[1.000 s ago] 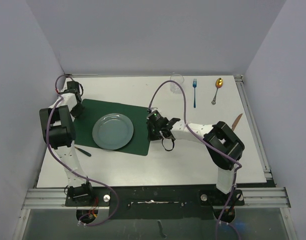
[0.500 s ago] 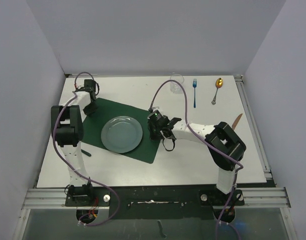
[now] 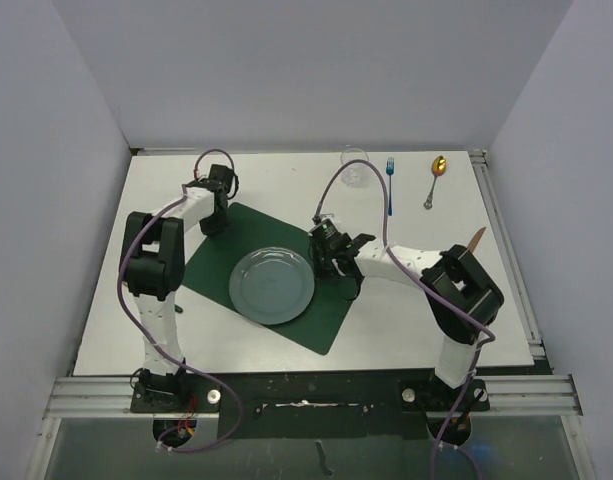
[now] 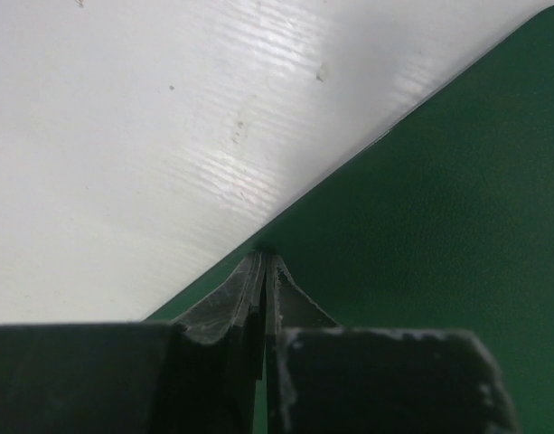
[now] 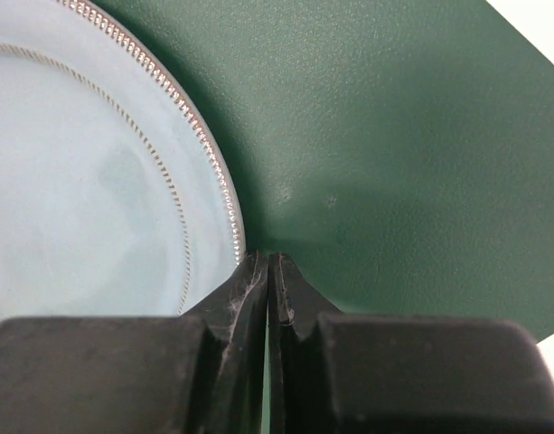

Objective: Set the dinner table for one person
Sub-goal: Adjust the napkin at the center of the board.

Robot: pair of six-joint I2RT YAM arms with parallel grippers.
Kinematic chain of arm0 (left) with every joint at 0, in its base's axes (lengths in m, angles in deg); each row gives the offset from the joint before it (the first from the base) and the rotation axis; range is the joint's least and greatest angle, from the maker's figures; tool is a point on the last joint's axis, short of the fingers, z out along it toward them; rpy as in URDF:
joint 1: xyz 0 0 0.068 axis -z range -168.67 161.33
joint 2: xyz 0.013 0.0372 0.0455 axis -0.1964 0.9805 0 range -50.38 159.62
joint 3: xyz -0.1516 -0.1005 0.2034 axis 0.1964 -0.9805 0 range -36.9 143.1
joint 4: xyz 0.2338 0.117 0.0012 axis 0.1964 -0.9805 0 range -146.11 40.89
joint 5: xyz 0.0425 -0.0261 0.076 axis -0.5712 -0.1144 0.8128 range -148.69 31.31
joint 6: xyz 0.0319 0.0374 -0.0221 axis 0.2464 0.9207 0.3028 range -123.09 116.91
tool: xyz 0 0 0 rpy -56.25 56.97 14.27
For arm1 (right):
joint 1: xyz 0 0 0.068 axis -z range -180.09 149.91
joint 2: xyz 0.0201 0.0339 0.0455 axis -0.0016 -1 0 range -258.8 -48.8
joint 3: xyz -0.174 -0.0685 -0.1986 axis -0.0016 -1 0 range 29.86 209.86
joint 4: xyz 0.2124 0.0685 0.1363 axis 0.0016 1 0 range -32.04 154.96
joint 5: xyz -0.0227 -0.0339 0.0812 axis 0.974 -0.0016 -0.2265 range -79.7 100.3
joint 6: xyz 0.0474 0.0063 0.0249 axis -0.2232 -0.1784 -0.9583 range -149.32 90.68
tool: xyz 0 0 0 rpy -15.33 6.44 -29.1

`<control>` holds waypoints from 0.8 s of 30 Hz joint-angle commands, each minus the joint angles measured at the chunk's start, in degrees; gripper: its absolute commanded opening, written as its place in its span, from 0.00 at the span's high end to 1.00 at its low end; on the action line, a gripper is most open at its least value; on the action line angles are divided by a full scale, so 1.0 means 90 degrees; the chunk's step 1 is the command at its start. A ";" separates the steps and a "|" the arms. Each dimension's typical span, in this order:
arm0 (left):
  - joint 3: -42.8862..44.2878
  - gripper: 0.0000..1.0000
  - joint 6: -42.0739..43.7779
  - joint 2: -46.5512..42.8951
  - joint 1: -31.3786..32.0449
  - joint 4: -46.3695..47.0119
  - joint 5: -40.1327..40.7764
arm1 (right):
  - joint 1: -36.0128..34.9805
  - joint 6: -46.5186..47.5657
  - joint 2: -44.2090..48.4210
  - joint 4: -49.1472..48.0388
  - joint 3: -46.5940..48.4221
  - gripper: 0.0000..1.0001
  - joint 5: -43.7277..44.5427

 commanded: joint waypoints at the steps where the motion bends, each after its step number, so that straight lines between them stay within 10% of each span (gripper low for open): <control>1: -0.0299 1.00 -0.0076 -0.0301 0.0363 -0.0694 -0.0599 | -0.0013 -0.0105 0.0673 0.0452 -0.0115 0.98 0.0396; 24: -0.1538 1.00 -0.0342 -0.2324 0.1368 -0.0982 -0.0091 | -0.0444 -0.1062 0.1734 0.2442 -0.0737 0.98 0.1286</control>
